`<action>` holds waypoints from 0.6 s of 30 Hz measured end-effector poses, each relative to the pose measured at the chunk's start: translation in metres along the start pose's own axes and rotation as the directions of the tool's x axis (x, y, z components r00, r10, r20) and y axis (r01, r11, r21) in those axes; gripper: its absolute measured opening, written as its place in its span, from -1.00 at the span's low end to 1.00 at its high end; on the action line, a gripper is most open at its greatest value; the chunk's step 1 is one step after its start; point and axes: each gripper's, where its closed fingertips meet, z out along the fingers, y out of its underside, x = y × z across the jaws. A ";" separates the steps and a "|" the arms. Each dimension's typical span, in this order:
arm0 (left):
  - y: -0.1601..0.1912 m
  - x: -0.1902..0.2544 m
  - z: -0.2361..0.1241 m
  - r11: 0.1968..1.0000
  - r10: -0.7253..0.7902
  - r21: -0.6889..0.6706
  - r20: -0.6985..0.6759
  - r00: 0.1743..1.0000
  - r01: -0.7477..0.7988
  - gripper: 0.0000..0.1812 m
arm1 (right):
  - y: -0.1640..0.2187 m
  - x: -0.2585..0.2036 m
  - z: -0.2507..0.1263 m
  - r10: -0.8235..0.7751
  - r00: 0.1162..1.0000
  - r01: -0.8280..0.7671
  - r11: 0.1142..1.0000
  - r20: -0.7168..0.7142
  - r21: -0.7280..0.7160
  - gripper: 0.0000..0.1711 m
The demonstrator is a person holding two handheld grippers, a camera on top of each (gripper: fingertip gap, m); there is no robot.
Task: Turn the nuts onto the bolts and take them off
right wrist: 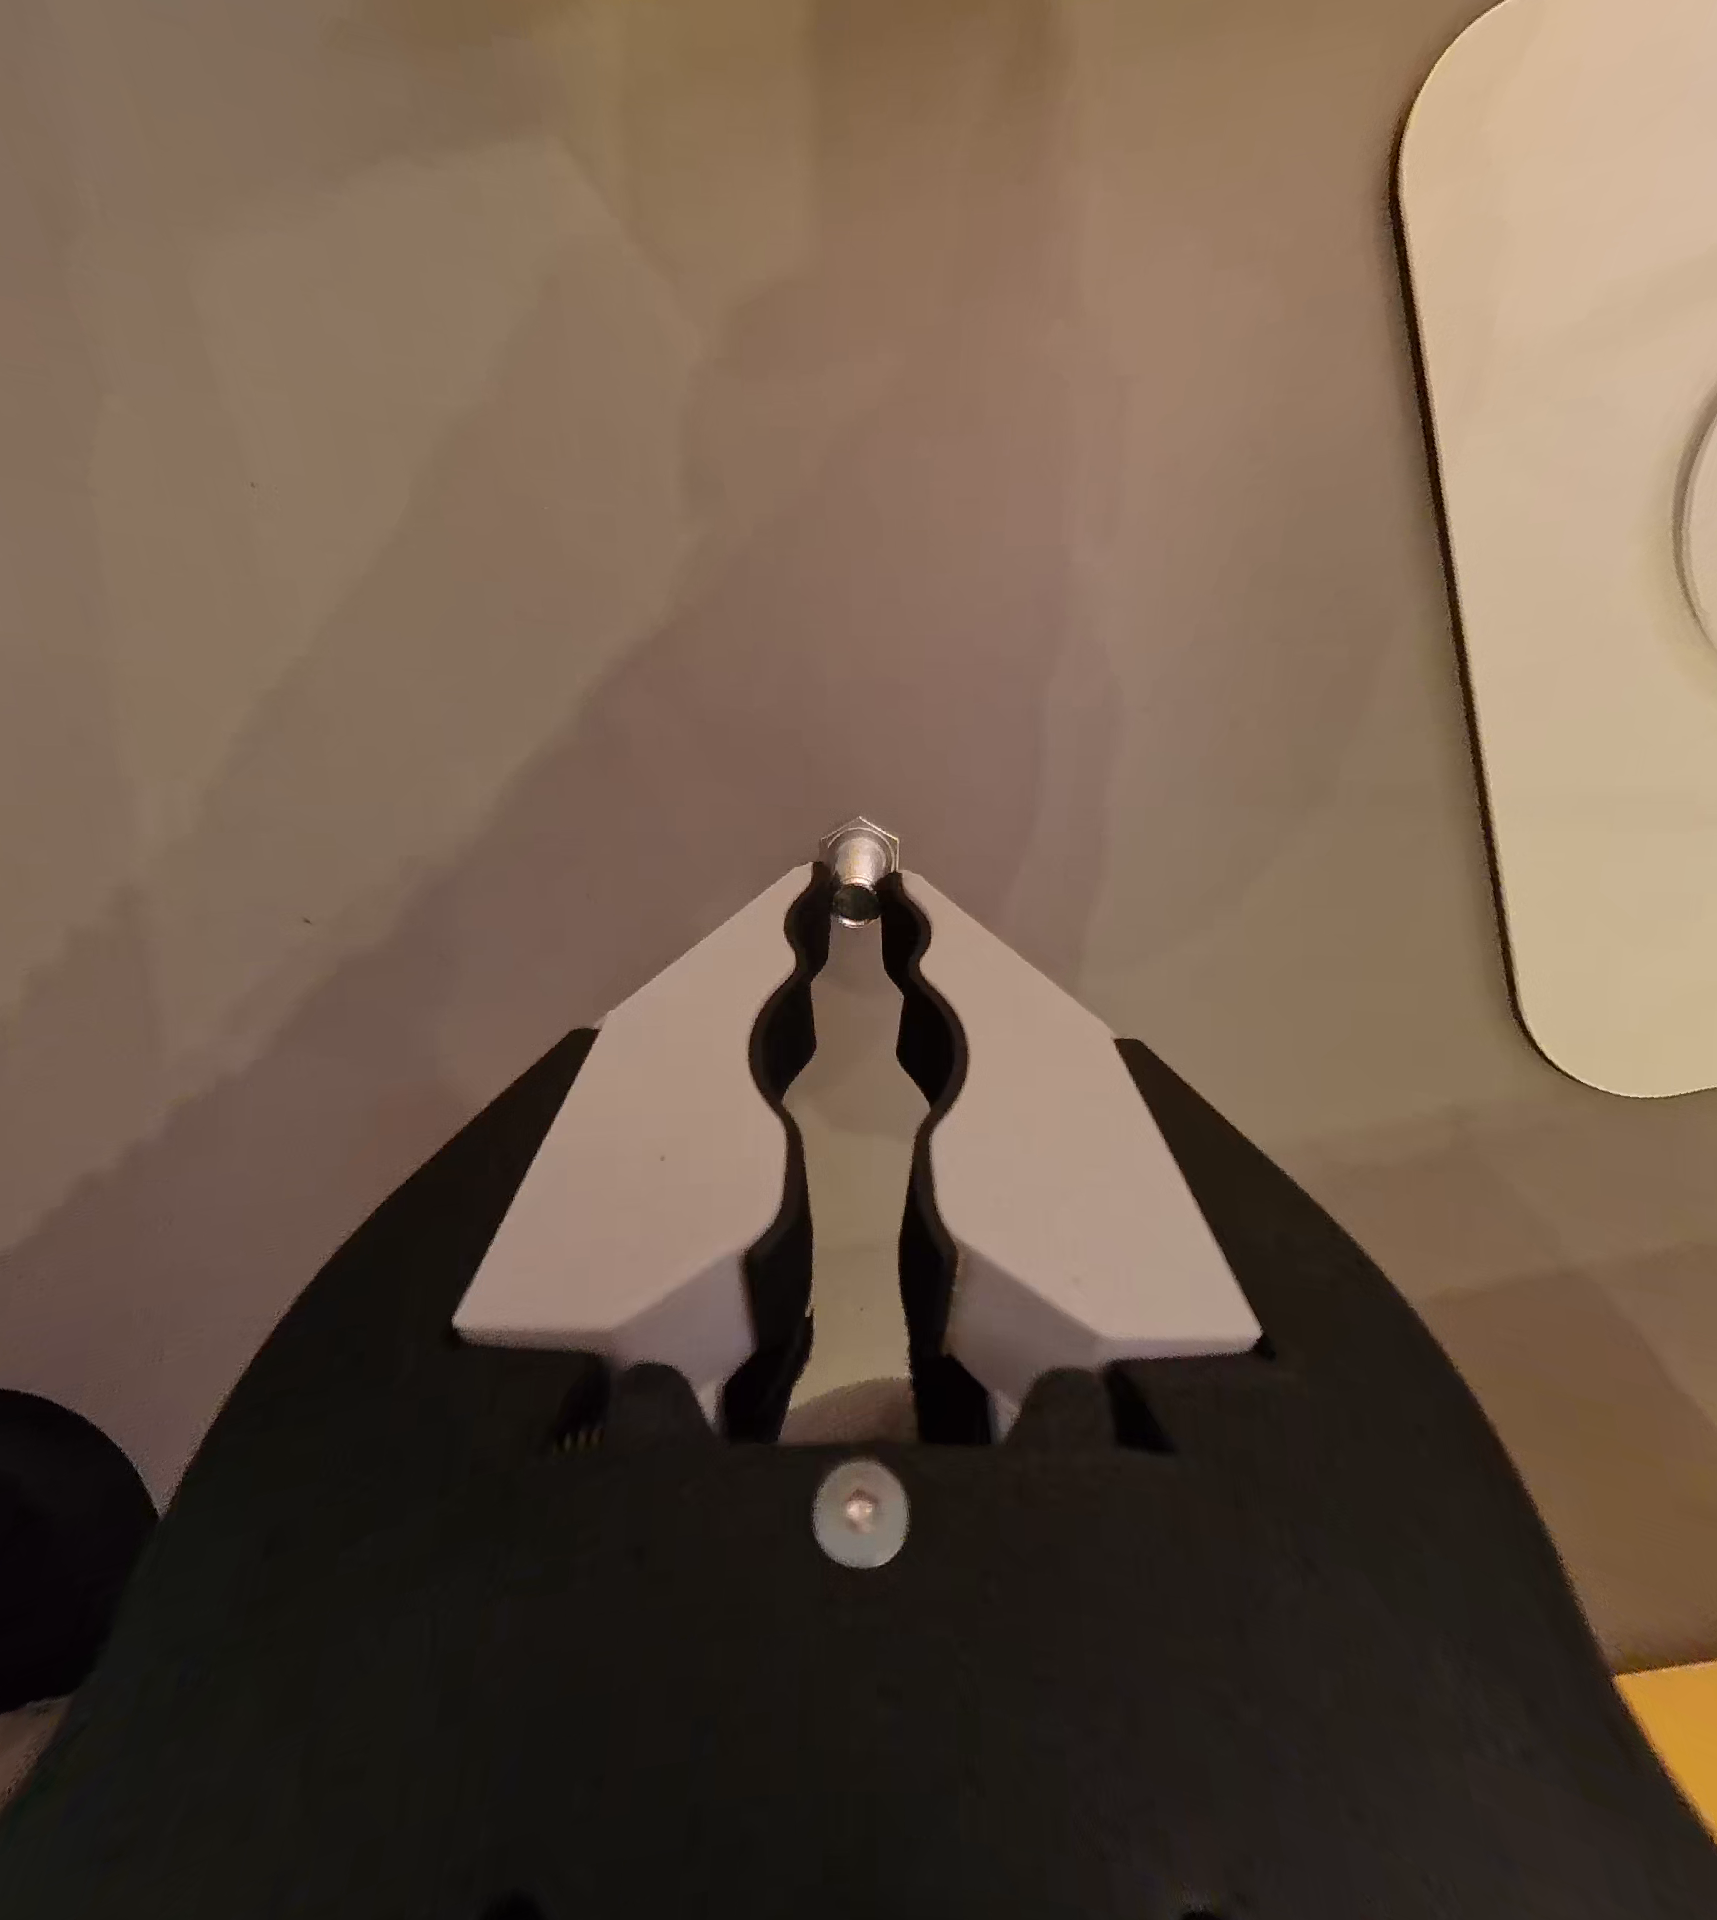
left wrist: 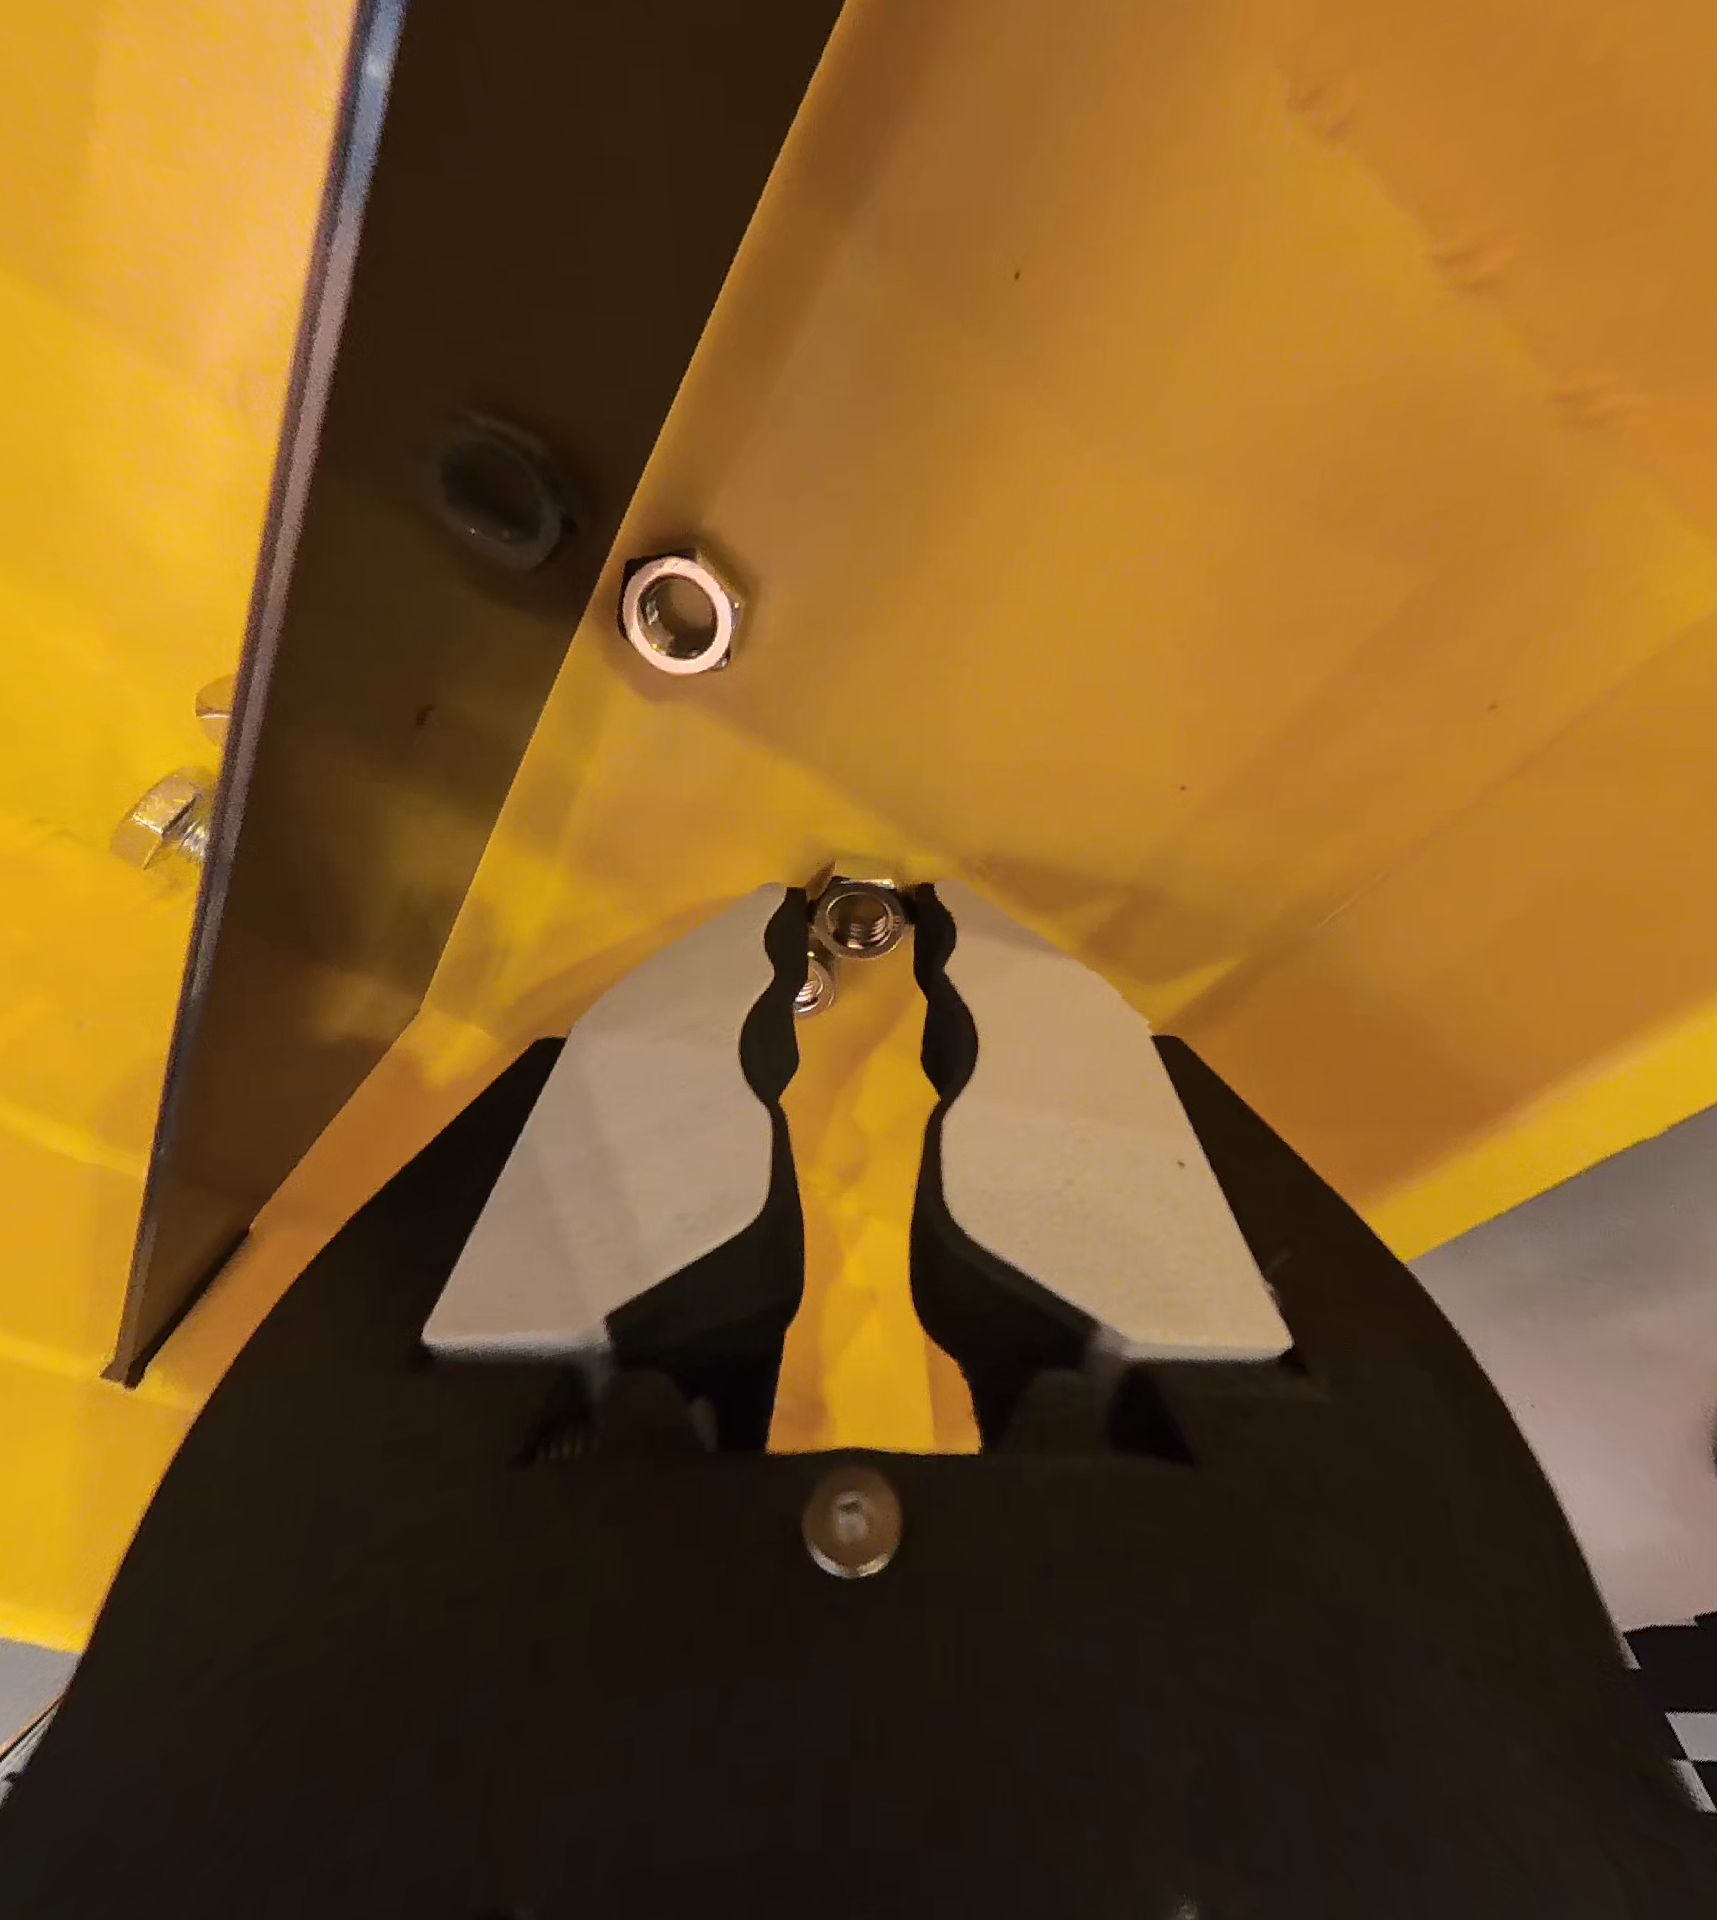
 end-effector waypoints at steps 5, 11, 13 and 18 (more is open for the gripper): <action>0.000 0.000 0.000 1.000 0.016 0.006 0.008 1.000 -0.016 -0.79 | 0.005 -0.004 0.007 -0.027 1.000 0.027 0.998 -0.002 -0.057 -0.91; 0.001 0.006 -0.005 0.998 0.029 0.047 0.019 0.999 -0.030 -0.79 | 0.003 -0.009 0.014 -0.055 0.999 0.054 0.995 -0.001 -0.086 -0.91; 0.001 0.007 -0.008 0.997 0.032 0.066 0.036 0.999 -0.034 -0.79 | 0.001 -0.009 0.015 -0.059 0.998 0.058 0.995 -0.005 -0.083 -0.90; -0.005 0.010 -0.025 0.988 0.031 0.150 0.073 0.997 -0.041 -0.79 | 0.000 -0.008 0.015 -0.065 0.998 0.064 0.995 -0.015 -0.073 -0.74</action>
